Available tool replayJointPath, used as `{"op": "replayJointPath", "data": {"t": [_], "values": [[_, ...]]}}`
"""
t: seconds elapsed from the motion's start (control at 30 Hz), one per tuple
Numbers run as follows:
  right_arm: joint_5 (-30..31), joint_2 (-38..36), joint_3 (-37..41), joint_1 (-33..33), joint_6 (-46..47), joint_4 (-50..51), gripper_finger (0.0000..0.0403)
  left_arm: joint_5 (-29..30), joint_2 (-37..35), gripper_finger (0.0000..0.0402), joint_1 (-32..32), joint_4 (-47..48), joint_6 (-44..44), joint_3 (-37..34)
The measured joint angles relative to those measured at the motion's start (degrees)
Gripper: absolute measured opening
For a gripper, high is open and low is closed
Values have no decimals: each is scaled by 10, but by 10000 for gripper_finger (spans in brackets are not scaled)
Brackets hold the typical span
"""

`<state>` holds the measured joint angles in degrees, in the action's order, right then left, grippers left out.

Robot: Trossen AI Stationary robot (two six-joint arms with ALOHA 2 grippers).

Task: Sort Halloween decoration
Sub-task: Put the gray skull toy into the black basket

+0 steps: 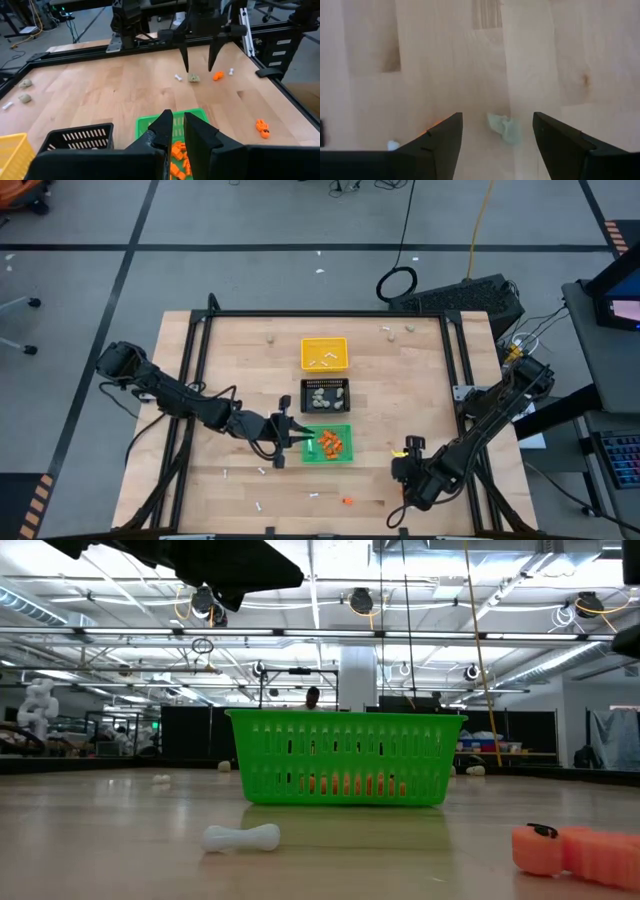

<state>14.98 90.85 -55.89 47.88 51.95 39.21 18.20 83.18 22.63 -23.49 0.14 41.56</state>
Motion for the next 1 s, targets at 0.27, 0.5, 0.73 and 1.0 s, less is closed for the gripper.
{"op": "replayJointPath", "data": {"t": [0.27,0.5,0.73,1.0], "values": [[0,0,43,7,10,-23,230,0,0,47,0,0,0,0],[0,0,77,6,-14,-67,219,0,0,47,0,0,1,0],[0,0,83,6,-33,-76,205,0,0,47,0,0,1,0],[1,0,83,5,-47,-80,184,0,0,47,0,0,1,1]]}}
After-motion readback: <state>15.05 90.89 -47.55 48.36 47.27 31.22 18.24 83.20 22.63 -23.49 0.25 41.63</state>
